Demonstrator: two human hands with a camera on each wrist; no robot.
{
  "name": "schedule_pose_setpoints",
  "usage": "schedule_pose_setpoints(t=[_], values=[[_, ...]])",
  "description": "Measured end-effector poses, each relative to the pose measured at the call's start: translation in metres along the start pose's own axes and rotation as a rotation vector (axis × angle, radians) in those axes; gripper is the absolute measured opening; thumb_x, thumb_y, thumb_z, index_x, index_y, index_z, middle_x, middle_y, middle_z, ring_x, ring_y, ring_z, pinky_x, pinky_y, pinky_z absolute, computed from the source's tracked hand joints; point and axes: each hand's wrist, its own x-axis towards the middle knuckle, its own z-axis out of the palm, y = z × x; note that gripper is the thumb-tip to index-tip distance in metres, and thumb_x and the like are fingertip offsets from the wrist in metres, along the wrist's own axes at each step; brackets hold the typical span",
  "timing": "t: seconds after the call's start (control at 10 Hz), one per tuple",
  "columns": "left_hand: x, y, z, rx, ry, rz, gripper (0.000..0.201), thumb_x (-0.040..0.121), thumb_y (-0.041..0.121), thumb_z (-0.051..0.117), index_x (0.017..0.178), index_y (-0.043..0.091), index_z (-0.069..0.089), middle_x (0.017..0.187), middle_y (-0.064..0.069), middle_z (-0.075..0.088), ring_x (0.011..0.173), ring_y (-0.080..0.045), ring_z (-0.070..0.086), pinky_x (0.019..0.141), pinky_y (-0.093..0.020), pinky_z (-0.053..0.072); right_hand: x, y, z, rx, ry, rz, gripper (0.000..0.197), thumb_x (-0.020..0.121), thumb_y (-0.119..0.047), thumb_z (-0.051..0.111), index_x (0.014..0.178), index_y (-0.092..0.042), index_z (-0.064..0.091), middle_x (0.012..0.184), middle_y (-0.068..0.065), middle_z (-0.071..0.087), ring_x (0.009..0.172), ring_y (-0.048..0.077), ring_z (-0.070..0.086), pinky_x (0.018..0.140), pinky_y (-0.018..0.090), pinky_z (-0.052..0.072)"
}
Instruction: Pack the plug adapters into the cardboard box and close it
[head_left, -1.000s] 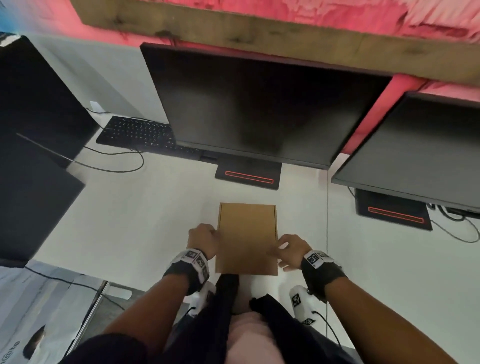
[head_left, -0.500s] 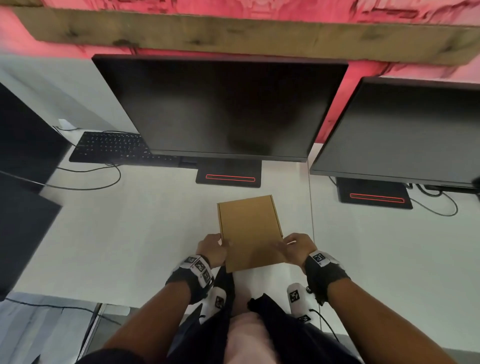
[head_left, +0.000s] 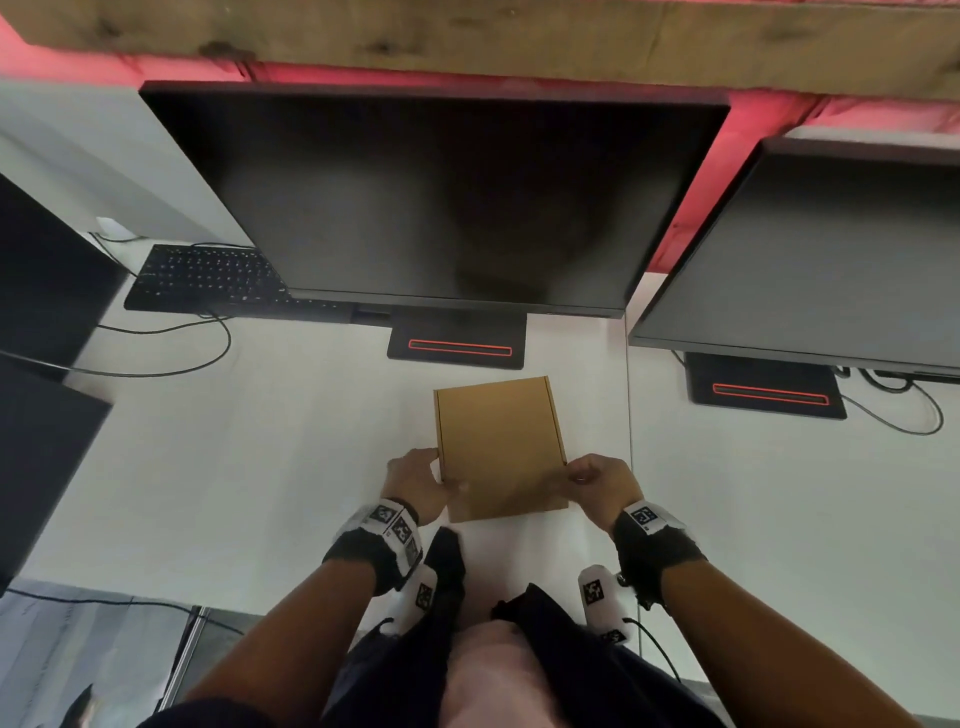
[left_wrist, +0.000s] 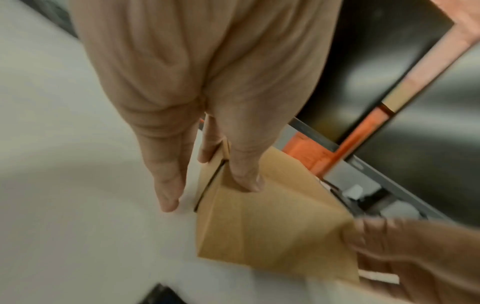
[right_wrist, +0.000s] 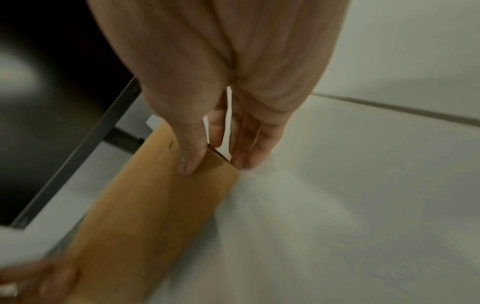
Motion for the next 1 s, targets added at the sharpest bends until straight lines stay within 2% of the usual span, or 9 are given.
schedule_pose_setpoints(t=[0.1,0.2,0.3,0.4,0.5,0.6,0.7,0.9,1.0], values=[[0.005,0.011,-0.006,0.206,0.061,0.108,0.097,0.079,0.039,0.077,0.153,0.031,0.016,0.129,-0.013,0.056,0.114,-0.032,0.057,0.092,-0.044,0.052,0.008,-0.007,0.003,-0.17,0.085,-0.136,0.057,0.069,-0.029,0.089,0.115,-0.024,0.058,0.119,0.002,0.058,0.095,0.02,0.063,0.072,0.028,0.052],[0.012,0.02,-0.008,0.499,0.131,0.24,0.101,0.078,0.04,0.077,0.151,0.039,0.008,0.159,-0.013,0.01,0.14,-0.039,0.023,0.104,-0.056,0.042,0.022,-0.013,0.005,-0.554,0.061,-0.411,0.081,0.073,-0.029,0.084,0.141,-0.032,0.04,0.155,0.004,0.028,0.13,0.031,0.041,0.098,0.04,0.048],[0.026,0.025,-0.008,0.711,0.189,0.354,0.096,0.072,0.041,0.08,0.147,0.029,0.021,0.16,-0.014,0.002,0.145,-0.043,0.008,0.11,-0.06,0.033,0.035,-0.028,0.008,-0.914,0.053,-0.617,0.09,0.068,-0.039,0.084,0.143,-0.025,0.037,0.16,0.01,0.028,0.142,0.041,0.029,0.107,0.056,0.038],[0.037,0.03,-0.01,0.821,0.178,0.443,0.091,0.063,0.041,0.082,0.138,0.022,0.034,0.157,-0.015,0.02,0.145,-0.043,0.015,0.113,-0.062,0.025,0.045,-0.045,0.014,-1.065,0.032,-0.667,0.087,0.066,-0.046,0.082,0.138,-0.018,0.043,0.157,0.013,0.033,0.148,0.038,0.024,0.117,0.058,0.026],[0.046,0.034,-0.013,0.846,0.187,0.501,0.082,0.058,0.038,0.083,0.127,0.02,0.042,0.149,-0.014,0.035,0.139,-0.039,0.028,0.112,-0.062,0.025,0.052,-0.053,0.018,-1.094,0.044,-0.69,0.08,0.061,-0.047,0.083,0.127,-0.017,0.048,0.147,0.013,0.043,0.143,0.035,0.03,0.114,0.057,0.032],[0.054,0.037,-0.018,0.85,0.183,0.516,0.082,0.055,0.039,0.084,0.124,0.02,0.044,0.146,-0.013,0.037,0.136,-0.038,0.032,0.109,-0.061,0.03,0.056,-0.06,0.021,-1.11,0.052,-0.654,0.077,0.061,-0.05,0.082,0.124,-0.021,0.048,0.143,0.01,0.045,0.136,0.034,0.036,0.109,0.056,0.036],[0.058,0.039,-0.022,0.857,0.161,0.524,0.084,0.057,0.042,0.083,0.126,0.021,0.041,0.148,-0.013,0.034,0.137,-0.037,0.031,0.108,-0.059,0.033,0.056,-0.064,0.024,-1.121,0.051,-0.612,0.079,0.063,-0.05,0.081,0.128,-0.021,0.047,0.147,0.01,0.042,0.139,0.034,0.034,0.111,0.055,0.034],[0.053,0.047,-0.042,0.89,0.062,0.549,0.08,0.065,0.044,0.077,0.132,0.022,0.038,0.154,-0.01,0.023,0.142,-0.033,0.023,0.112,-0.056,0.027,0.042,-0.085,0.031,-1.124,0.046,-0.5,0.088,0.068,-0.05,0.077,0.14,-0.022,0.037,0.154,0.01,0.031,0.146,0.033,0.024,0.118,0.055,0.021],[0.047,0.051,-0.055,0.877,0.01,0.549,0.084,0.065,0.053,0.074,0.136,0.028,0.037,0.154,-0.004,0.028,0.142,-0.029,0.025,0.113,-0.056,0.024,0.03,-0.105,0.038,-1.048,0.064,-0.485,0.093,0.065,-0.059,0.072,0.143,-0.028,0.033,0.152,0.006,0.035,0.144,0.03,0.028,0.118,0.055,0.017]])
